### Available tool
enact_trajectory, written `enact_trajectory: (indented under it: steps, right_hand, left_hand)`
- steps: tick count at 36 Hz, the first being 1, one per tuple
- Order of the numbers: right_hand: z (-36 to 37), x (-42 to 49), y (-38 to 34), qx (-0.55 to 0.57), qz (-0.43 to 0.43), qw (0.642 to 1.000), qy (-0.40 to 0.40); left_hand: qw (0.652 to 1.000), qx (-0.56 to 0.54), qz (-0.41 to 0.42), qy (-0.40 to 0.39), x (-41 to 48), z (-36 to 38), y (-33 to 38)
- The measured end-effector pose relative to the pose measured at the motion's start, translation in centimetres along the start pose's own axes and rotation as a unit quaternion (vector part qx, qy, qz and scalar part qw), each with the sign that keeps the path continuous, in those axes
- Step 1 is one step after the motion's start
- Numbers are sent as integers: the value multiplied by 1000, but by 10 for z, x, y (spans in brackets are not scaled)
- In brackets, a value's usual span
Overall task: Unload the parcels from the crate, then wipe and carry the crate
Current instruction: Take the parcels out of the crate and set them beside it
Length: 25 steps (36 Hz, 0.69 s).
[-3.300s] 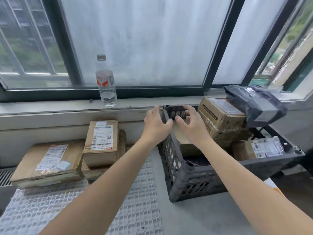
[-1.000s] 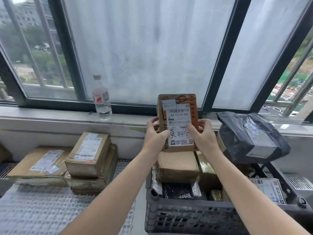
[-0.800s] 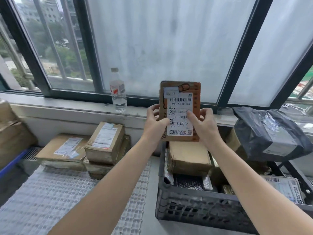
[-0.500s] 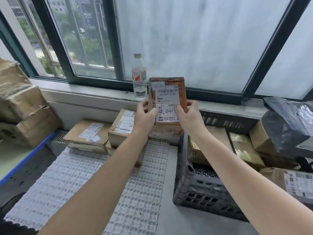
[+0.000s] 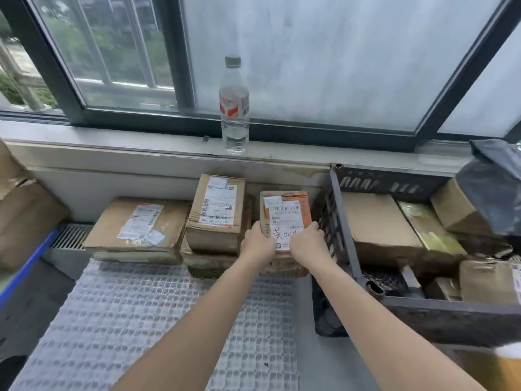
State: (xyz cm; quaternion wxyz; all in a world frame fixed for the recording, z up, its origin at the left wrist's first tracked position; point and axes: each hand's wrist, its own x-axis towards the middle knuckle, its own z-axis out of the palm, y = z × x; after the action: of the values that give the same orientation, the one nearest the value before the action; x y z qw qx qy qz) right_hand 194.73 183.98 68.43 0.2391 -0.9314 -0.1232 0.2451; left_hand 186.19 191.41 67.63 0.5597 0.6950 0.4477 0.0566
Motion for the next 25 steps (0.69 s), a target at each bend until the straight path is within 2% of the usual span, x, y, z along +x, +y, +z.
enact_trajectory:
  steps: [5, 10, 16, 20, 25]
  right_hand:
    - [19, 11, 16, 21, -19, 1000, 13]
    - [31, 17, 30, 7, -61, 998, -18]
    - [30, 24, 26, -23, -58, 998, -19]
    - [25, 20, 14, -81, -67, 994, 19]
    - [3, 10, 0, -53, -120, 991, 38]
  left_hand:
    - [999, -19, 5, -50, 6, 11, -17]
    - [997, 5, 38, -69, 20, 15, -22]
    - [996, -14, 71, -54, 44, 30, -40]
    - [994, 41, 95, -41, 39, 26, -28]
    - [987, 98, 116, -43, 24, 9, 1]
